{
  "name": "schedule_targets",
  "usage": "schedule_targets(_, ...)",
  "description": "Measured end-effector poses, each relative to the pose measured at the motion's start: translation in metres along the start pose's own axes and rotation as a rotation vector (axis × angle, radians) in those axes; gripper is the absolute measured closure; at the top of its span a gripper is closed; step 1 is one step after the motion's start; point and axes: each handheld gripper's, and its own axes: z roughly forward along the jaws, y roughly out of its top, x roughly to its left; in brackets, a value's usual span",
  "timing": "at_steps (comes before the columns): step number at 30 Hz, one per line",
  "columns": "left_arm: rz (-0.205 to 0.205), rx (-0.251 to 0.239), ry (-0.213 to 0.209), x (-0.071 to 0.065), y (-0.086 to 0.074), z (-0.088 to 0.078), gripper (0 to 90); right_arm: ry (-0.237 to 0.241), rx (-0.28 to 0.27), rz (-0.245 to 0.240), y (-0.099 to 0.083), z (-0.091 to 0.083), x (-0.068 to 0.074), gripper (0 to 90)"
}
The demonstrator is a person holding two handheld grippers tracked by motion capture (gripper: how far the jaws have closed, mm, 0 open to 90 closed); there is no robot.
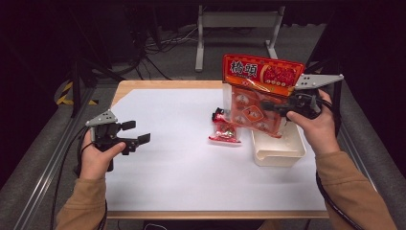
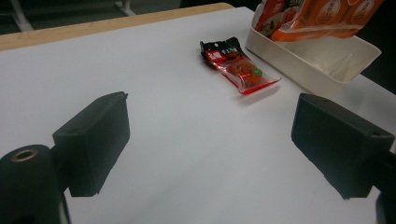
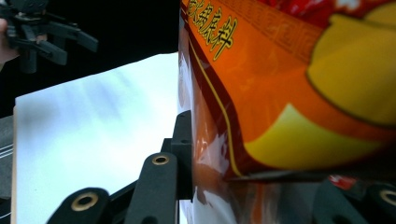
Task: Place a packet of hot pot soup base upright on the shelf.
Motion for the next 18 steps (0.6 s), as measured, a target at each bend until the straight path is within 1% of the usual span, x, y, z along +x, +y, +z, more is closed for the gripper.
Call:
schedule_targets(4,0.0,0.0,-0.001,0.0,0.0,0.0,12.2,-0.036,-0.011,0.007,-0.002,-0.007,-0.007,70.5)
schedule_targets(9,-0.011,0.002,-0.004,0.001,-0.001,0.001,12.2,-0.06,-0.018,0.018,-0.001,-0.015,-0.013,70.5)
schedule_targets(10,-0.017,0.006,-0.007,0.001,-0.001,0.001,12.2,-0.066,-0.021,0.021,-0.001,-0.017,-0.014,70.5)
schedule_targets(11,-0.012,0.004,-0.011,0.002,-0.002,0.001,12.2,-0.079,-0.029,0.026,-0.002,-0.021,-0.016,70.5)
schedule_targets(12,-0.021,-0.001,-0.026,0.002,-0.002,0.001,12.2,-0.084,-0.033,0.03,-0.002,-0.023,-0.017,70.5)
schedule_targets(13,-0.021,-0.001,-0.026,0.002,-0.002,0.001,12.2,-0.084,-0.033,0.03,-0.002,-0.023,-0.017,70.5)
schedule_targets(14,-0.028,-0.007,-0.034,0.002,-0.002,0.001,12.2,-0.087,-0.034,0.036,-0.003,-0.024,-0.018,70.5)
schedule_targets(16,-0.031,-0.008,-0.033,0.002,-0.002,0.001,12.2,-0.097,-0.042,0.058,-0.006,-0.028,-0.02,70.5)
schedule_targets(17,-0.031,-0.007,-0.033,0.002,-0.002,0.001,12.2,-0.108,-0.047,0.083,-0.008,-0.03,-0.021,70.5)
schedule_targets(18,-0.032,-0.007,-0.034,0.002,-0.002,0.001,12.2,-0.108,-0.047,0.083,-0.008,-0.03,-0.021,70.5)
